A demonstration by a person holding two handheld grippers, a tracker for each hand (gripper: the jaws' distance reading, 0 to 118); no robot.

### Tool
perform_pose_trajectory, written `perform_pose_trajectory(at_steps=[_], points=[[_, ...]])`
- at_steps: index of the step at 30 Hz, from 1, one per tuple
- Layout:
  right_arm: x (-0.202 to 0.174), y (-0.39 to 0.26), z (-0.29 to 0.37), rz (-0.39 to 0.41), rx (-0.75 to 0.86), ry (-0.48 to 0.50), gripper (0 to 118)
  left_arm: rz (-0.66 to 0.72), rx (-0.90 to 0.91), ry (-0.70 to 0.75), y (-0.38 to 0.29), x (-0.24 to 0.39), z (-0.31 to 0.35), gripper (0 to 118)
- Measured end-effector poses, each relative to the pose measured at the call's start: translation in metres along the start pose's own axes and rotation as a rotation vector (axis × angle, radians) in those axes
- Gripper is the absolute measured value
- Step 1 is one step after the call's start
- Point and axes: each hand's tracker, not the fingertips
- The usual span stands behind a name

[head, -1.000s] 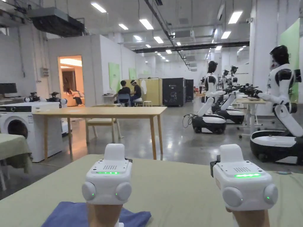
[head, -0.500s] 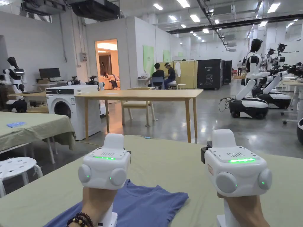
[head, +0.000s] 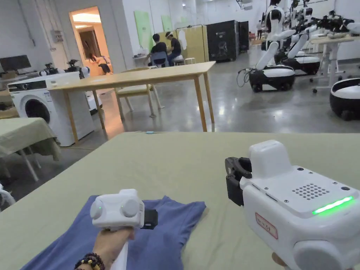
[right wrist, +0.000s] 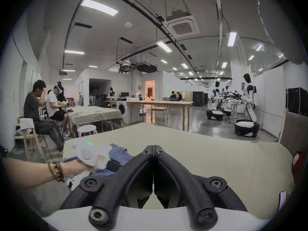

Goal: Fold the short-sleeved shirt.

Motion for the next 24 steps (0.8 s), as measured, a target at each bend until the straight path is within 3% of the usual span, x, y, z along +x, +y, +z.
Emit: perform_pose_trajectory(at_steps=[3,8,10,14,19,20,21,22,24], points=[[0.004,-0.012,-0.01,-0.001,-0.019,0.021,1,0.051,-0.018,-0.082,0.002,-0.001,-0.03,115],[0.011,-0.03,-0.025,-0.044,-0.088,0.08,1,-0.01,-0.126,-0.036,-0.013,0.004,-0.081,118],[0.014,-0.037,-0.027,-0.047,-0.094,0.083,1,0.038,-0.071,-0.064,-0.019,-0.001,-0.081,118],[0.017,-0.044,-0.032,-0.065,-0.111,0.072,1,0.007,-0.057,-0.035,-0.007,0.002,-0.071,113],[0.019,-0.048,-0.032,-0.081,-0.13,0.079,1,-0.042,-0.028,-0.053,-0.002,0.012,-0.063,66],[0.019,-0.048,-0.029,-0.077,-0.133,0.074,1,-0.061,-0.016,-0.046,-0.001,0.011,-0.061,46],[0.02,-0.048,-0.027,-0.072,-0.134,0.071,1,-0.061,0.038,-0.023,0.001,0.009,-0.056,5],[0.02,-0.049,-0.025,-0.066,-0.135,0.068,1,-0.03,0.071,-0.048,0.002,0.008,-0.054,0],[0.022,-0.049,-0.02,-0.059,-0.138,0.06,1,0.057,0.114,-0.106,0.001,0.0,-0.046,0]])
